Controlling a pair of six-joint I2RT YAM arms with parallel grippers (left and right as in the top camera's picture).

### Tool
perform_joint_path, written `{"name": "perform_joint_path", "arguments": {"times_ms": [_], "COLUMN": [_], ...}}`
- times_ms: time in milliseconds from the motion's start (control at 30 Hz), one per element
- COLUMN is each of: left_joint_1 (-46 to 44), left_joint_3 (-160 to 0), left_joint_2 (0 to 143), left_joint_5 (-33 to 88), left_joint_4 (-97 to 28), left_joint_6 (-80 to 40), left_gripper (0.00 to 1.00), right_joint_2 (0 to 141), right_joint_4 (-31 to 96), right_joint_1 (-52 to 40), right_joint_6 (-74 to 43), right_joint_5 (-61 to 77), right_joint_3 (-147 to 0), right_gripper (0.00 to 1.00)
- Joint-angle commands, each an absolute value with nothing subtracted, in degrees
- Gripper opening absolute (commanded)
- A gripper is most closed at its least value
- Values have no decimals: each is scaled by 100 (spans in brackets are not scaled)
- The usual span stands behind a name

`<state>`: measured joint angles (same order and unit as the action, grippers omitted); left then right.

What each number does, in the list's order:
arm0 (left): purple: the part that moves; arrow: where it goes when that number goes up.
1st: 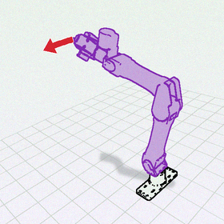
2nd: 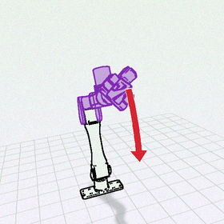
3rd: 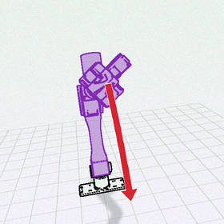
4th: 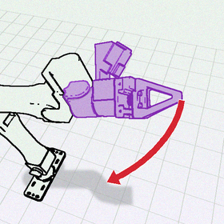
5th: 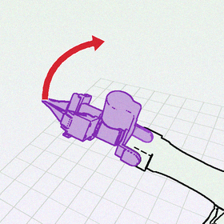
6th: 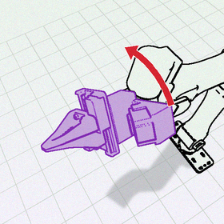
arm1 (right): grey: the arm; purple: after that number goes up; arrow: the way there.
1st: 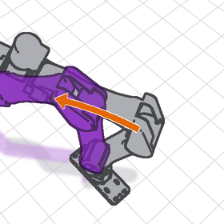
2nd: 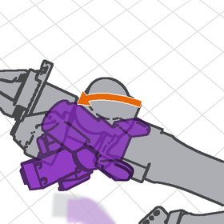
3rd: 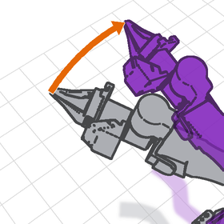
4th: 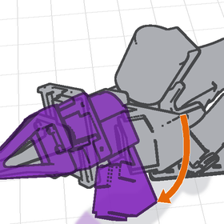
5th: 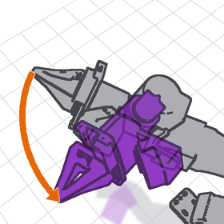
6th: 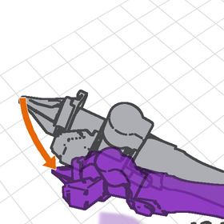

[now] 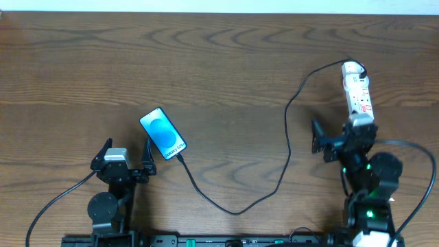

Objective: Plug charger to phone and switch on socket

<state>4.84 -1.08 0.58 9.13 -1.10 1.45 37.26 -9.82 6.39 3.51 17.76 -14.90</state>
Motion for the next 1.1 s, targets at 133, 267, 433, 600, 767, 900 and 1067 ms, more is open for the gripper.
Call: {"name": "perform_joint_path", "arguments": {"times_ms": [133, 267, 433, 600, 767, 900, 1067], "left_joint_1": [508, 508, 508, 508, 508, 508, 508], "left_joint_3": [-27, -25, -25, -27, -27, -25, -27], "left_joint_2": [23, 23, 23, 23, 23, 23, 23], "left_joint_5": [1094, 1094, 1094, 1094, 1094, 1094, 1094], "left_joint_4": [-320, -320, -320, -320, -320, -320, -320], "left_joint_6": [102, 102, 102, 102, 102, 102, 102], "left_gripper": [91, 91, 91, 91, 91, 91, 91], "right_joint_2": [2539, 1999, 1380, 733, 80, 30, 30], "right_joint_4": [-1050, -1046, -626, 23, 447, 427, 421], "right_joint_1": [589, 589, 545, 252, 1, -1, 1], "right_joint_6": [325, 325, 331, 327, 340, 303, 301], "right_joint_5": [1651, 1509, 1258, 591, 14, -143, -248], "right_joint_3": [-530, -176, -32, -32, -32, -32, -32], "right_gripper": [99, 99, 99, 99, 99, 99, 99]}}
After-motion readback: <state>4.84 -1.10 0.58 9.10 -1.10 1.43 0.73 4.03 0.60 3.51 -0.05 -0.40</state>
